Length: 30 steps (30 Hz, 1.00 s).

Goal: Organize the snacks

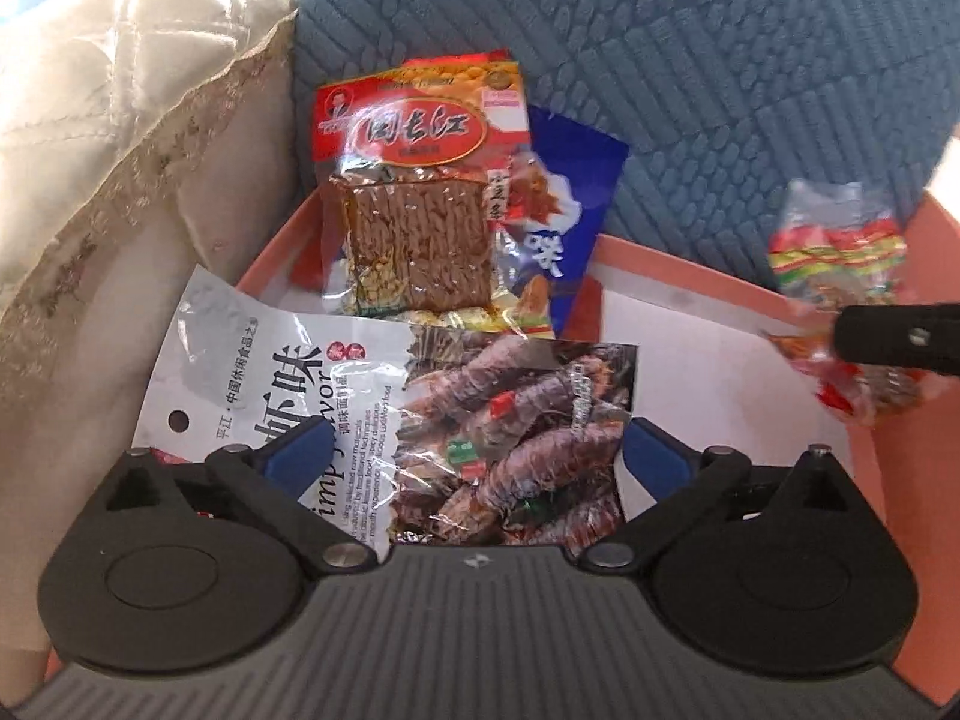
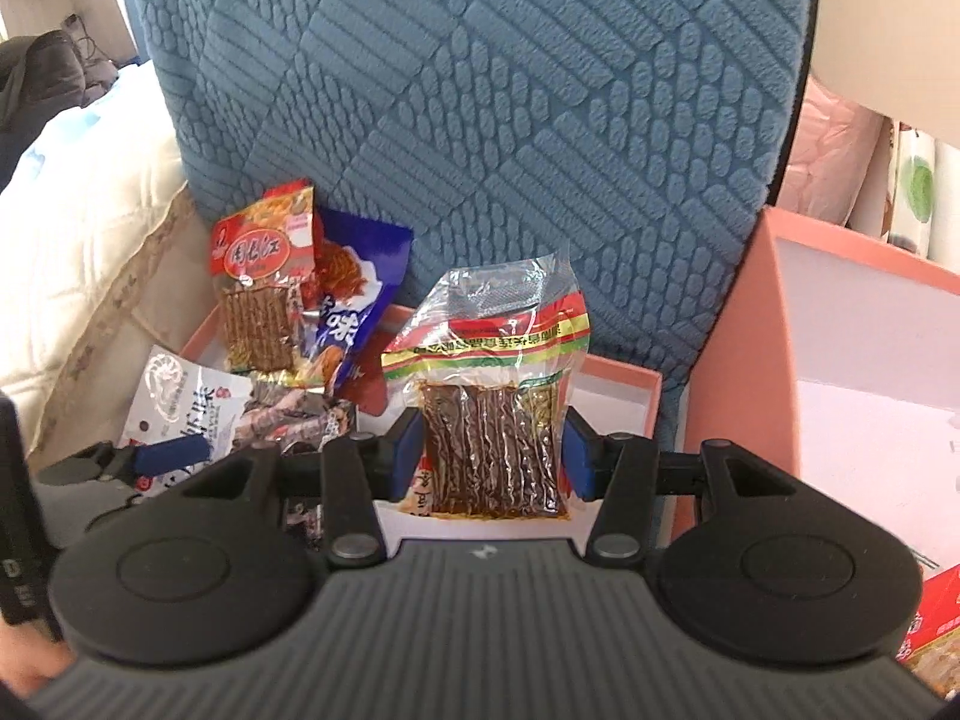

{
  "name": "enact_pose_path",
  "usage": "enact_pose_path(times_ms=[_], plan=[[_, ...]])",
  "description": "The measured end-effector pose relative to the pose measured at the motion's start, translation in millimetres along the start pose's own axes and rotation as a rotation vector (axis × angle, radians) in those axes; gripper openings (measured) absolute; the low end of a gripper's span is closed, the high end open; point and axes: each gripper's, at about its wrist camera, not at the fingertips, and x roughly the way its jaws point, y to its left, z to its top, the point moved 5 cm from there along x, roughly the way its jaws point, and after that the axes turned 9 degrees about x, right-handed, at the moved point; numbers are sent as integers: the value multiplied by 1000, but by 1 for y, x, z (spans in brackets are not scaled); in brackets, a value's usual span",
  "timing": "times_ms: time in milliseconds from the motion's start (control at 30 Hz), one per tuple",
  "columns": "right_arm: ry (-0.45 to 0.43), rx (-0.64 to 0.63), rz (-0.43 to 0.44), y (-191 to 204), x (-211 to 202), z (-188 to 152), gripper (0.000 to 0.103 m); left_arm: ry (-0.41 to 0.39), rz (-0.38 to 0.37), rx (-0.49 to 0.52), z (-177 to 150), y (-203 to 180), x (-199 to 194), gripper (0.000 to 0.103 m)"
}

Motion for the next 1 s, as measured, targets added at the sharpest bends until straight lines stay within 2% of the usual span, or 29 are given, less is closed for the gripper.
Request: enact_pose_path(times_ms=[233, 400, 500, 733, 1000], plan=[[-15, 16, -1, -7, -5, -2, 51, 44, 67, -36, 14, -8, 15, 103], [-24, 31, 3, -10, -7, -3, 51, 20, -13, -37, 18, -13, 16, 103], [-30, 34, 6, -12, -9, -2, 51, 13, -42, -9, 15, -18, 15, 103], [-36, 42, 12, -13, -9, 0, 51, 55, 49, 217, 6, -45, 23, 103], [-34, 45, 13, -13, -10, 0, 51, 71, 43, 192, 7, -42, 24, 101]])
